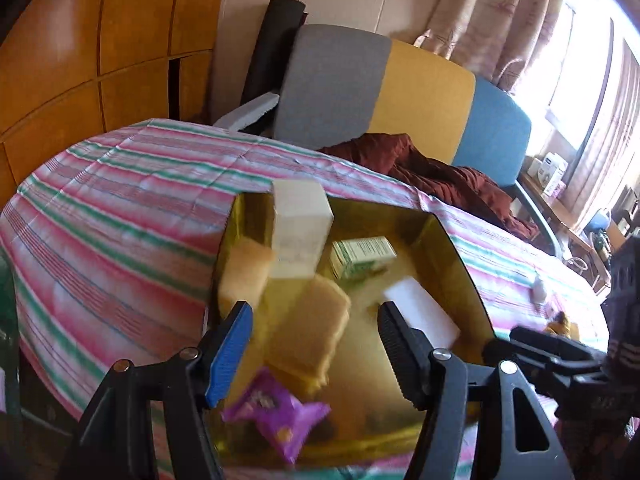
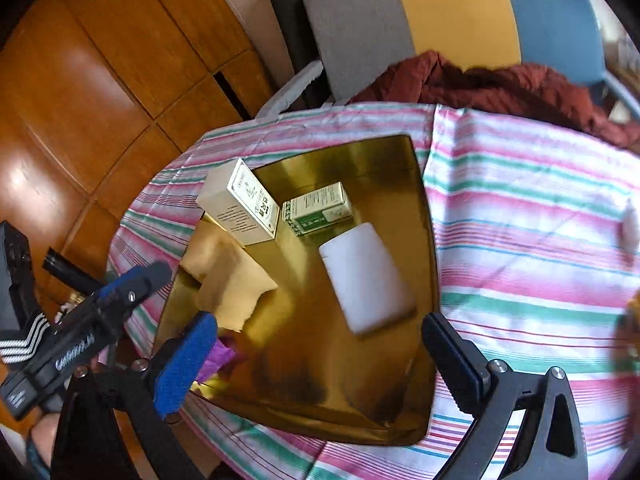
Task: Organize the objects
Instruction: 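Carry the white box and white block to the gold tray and release them, then move both grippers back to the pile of remaining items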
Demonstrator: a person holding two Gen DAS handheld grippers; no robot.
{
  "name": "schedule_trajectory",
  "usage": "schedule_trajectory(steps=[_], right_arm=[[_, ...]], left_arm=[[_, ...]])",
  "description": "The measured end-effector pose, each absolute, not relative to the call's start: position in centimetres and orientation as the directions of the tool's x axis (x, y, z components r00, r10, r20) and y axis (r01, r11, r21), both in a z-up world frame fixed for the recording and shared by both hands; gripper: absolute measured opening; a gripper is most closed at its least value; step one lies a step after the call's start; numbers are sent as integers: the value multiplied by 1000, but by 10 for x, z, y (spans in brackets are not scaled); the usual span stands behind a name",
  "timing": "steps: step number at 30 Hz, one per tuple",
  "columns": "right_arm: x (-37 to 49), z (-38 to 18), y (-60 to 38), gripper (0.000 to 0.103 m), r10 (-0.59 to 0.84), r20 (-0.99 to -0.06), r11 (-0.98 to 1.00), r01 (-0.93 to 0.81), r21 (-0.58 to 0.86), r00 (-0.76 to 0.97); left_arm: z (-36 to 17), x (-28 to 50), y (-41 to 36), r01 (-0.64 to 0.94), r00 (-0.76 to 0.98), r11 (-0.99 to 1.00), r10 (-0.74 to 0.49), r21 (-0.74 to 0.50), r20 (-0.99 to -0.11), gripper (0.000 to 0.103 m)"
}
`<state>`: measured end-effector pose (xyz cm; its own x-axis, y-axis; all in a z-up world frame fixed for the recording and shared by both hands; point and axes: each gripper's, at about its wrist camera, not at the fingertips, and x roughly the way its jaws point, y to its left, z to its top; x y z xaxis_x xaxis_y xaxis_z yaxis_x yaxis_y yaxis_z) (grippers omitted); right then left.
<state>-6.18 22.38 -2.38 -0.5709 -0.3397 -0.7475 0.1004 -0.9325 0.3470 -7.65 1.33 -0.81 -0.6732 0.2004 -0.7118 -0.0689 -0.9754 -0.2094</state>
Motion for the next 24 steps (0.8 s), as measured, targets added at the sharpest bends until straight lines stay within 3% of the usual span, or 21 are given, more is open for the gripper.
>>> schedule_trajectory(steps=[14, 24], right_arm=[[-17, 0, 229, 103, -200, -697, -979, 117, 165, -688], [0, 6, 262, 103, -129, -683, -990, 54, 131, -718]], left_arm=[[-5, -39, 36, -117, -655, -972, 229, -202, -720, 66], [6, -26, 58, -185, -665, -971, 237, -151, -708, 66]])
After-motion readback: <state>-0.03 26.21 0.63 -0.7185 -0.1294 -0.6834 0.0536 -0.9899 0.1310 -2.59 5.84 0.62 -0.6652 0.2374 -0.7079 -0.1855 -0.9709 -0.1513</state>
